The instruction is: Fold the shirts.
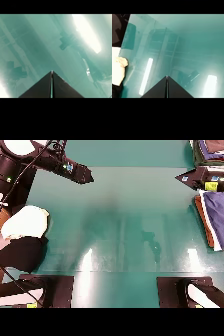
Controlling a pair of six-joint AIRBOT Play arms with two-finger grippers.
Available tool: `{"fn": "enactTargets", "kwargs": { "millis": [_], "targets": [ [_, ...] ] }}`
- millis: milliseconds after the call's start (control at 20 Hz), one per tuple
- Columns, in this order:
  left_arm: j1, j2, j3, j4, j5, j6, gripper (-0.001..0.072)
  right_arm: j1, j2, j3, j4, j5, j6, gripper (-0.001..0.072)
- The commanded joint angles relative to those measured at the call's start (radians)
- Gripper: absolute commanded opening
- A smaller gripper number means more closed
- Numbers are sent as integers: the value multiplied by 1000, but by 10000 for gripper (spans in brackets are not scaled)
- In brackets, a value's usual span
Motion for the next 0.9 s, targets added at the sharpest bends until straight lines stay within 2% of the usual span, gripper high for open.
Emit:
{"fn": "enactTargets", "kwargs": {
  "millis": [0, 550, 700, 850],
  "targets": [
    [0, 0, 0, 0, 0, 0, 25, 1, 1, 0, 0, 0, 0, 14],
    [0, 0, 0, 0, 1, 0, 25, 1, 1, 0, 1, 5, 0, 14],
    [0, 0, 0, 4, 104, 1, 25, 1, 1, 0, 1, 11, 0, 14],
    [74, 17, 7, 78, 36, -38, 24, 1, 1, 0, 1, 11, 0, 14]
  ]
}}
